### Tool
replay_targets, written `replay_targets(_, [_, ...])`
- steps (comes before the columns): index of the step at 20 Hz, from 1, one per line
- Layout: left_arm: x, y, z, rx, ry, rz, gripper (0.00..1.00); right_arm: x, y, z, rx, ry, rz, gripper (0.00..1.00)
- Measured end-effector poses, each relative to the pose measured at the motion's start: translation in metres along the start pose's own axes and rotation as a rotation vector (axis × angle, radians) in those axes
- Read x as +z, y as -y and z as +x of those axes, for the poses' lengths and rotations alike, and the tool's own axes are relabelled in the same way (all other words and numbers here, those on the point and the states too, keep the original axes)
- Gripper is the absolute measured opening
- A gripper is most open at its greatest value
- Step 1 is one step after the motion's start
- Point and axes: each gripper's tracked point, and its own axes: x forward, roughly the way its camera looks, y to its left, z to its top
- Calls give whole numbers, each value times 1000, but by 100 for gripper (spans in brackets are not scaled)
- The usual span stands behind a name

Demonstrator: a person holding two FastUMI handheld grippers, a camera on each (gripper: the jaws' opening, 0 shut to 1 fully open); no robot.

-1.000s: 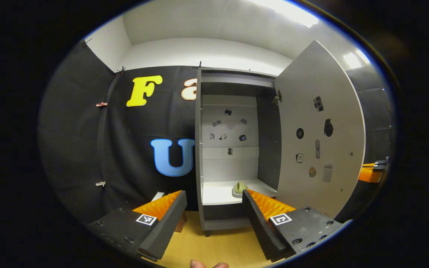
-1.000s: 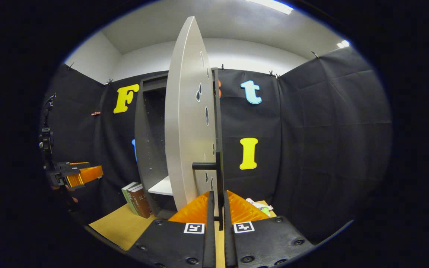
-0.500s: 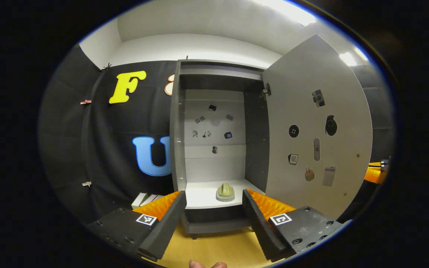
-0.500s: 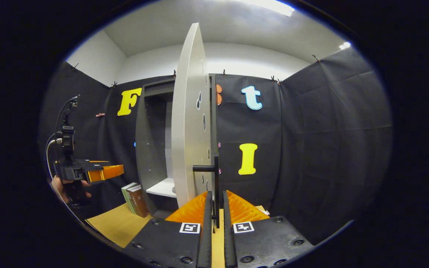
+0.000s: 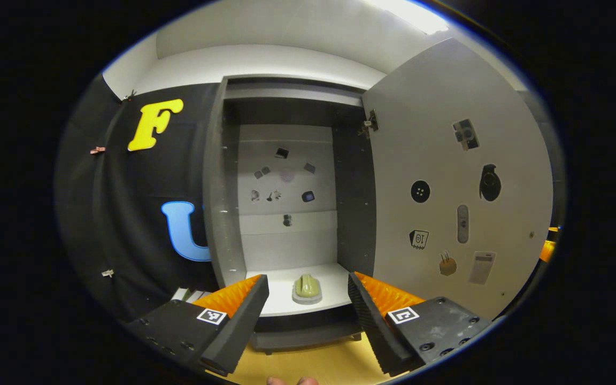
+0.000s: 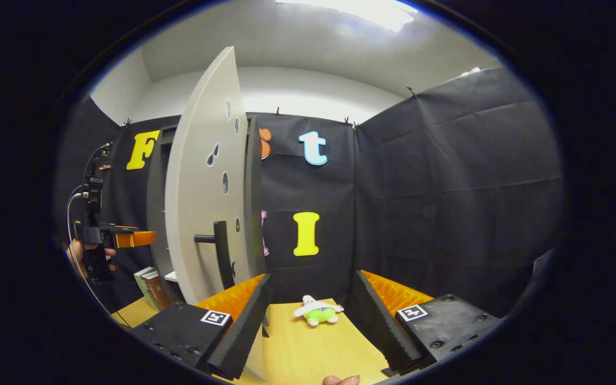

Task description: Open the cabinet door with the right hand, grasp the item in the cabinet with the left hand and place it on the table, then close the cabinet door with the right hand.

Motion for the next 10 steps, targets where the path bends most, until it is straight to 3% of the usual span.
replay_targets(5, [-20,-2,69,-78,-138,60,95,-15,25,5,-33,1,-40,98])
replay_targets(10, [-51,-10,144,-147,-297,32,93,-13,59,7,-94,22,-63,98])
